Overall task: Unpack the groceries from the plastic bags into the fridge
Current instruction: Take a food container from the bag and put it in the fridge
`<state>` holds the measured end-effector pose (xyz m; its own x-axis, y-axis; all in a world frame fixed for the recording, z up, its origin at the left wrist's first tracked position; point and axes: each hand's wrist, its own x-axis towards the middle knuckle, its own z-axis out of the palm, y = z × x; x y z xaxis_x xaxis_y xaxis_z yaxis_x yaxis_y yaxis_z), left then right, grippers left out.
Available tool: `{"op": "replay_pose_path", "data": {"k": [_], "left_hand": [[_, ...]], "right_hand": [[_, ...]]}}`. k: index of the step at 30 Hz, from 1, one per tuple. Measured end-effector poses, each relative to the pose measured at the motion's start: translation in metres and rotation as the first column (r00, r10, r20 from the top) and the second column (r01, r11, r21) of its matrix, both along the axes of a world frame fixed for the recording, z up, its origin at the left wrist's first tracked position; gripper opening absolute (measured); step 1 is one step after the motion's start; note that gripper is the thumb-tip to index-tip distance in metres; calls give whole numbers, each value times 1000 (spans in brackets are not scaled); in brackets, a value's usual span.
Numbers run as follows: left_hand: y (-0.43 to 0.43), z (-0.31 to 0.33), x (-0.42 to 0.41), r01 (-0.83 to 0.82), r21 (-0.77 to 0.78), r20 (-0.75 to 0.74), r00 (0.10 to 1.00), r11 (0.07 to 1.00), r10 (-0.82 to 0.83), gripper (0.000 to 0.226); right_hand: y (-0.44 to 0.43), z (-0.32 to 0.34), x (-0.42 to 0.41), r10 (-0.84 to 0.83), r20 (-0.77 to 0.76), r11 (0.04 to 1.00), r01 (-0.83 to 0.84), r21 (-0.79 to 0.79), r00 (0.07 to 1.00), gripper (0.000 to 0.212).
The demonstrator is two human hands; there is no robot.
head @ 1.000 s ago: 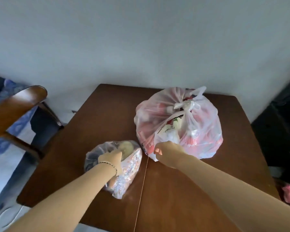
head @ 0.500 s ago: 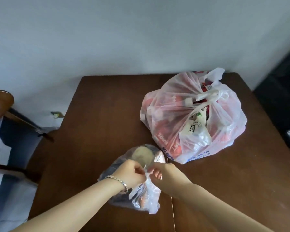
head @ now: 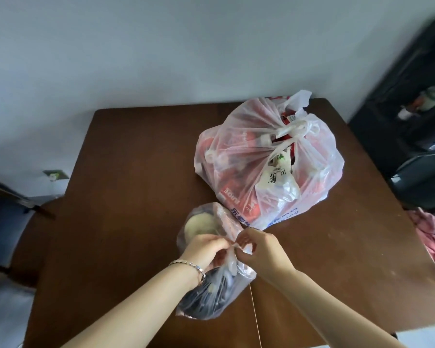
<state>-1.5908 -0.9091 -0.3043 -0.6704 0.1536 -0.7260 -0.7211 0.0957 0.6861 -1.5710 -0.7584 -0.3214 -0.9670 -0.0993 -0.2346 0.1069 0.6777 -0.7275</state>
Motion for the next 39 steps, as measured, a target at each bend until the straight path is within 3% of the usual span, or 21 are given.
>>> {"op": "replay_pose_path", "data": {"k": [3,7,10,13,16,18,20,22,25,27,29,31,32,33,35,37,39], "left_hand": [[-3,-1,5,130,-108,-67,988,986,-138,10],[-2,0,12,333,-398,-200,878,855,-435,7],[3,2,13,304,-539,-306,799,786,-518,4],[7,5,16,257,-675,-359,704,692,-612,2],[11,7,23,185,-763,-406,608,619,-683,8],[12,8,27,225,-684,-468,594,694,-654,6],[10,16,30,391,-467,-429,684,793,-590,10],[3,25,31,488,-246,-304,782,838,-545,20],[-21,19,29,473,-306,-275,787,826,-552,31],[-29,10,30,326,-400,-348,810,857,-471,43],[-27,10,35,189,-441,-432,813,877,-392,47],[-19,11,40,137,-454,-495,783,880,-377,48],[-16,9,41,131,-466,-520,760,875,-391,46],[-14,8,41,138,-492,-528,738,860,-421,42],[-9,9,40,186,-537,-500,715,823,-488,26],[-10,11,38,259,-561,-430,721,787,-543,25],[-12,16,35,348,-723,-330,585,597,-741,39]], "right_hand": [[0,-3,5,-19,-9,999,18,-34,1000,18],[3,-5,4,52,6,998,-52,-41,999,20],[9,-3,1,110,-23,994,-110,-15,994,6],[9,0,1,112,-39,994,-111,21,993,5],[11,1,-1,-95,23,994,96,-46,995,19],[15,-2,-7,-304,129,938,320,-133,944,17],[20,-5,-13,-445,261,854,494,-164,856,7],[24,-10,-18,-502,378,778,597,-196,778,17],[22,-6,-16,-397,591,693,652,-309,702,28],[14,5,-9,-160,686,680,583,-444,710,19],[9,11,-3,73,569,832,265,-487,819,13],[6,5,1,251,363,963,-195,-185,897,38],[5,0,1,297,276,947,-318,36,914,45],[4,-2,1,319,198,912,-357,202,927,45],[5,-3,2,353,92,865,-362,346,931,34],[8,-1,3,376,-12,881,-353,313,927,16],[11,3,4,331,-89,918,-299,261,940,9]]}}
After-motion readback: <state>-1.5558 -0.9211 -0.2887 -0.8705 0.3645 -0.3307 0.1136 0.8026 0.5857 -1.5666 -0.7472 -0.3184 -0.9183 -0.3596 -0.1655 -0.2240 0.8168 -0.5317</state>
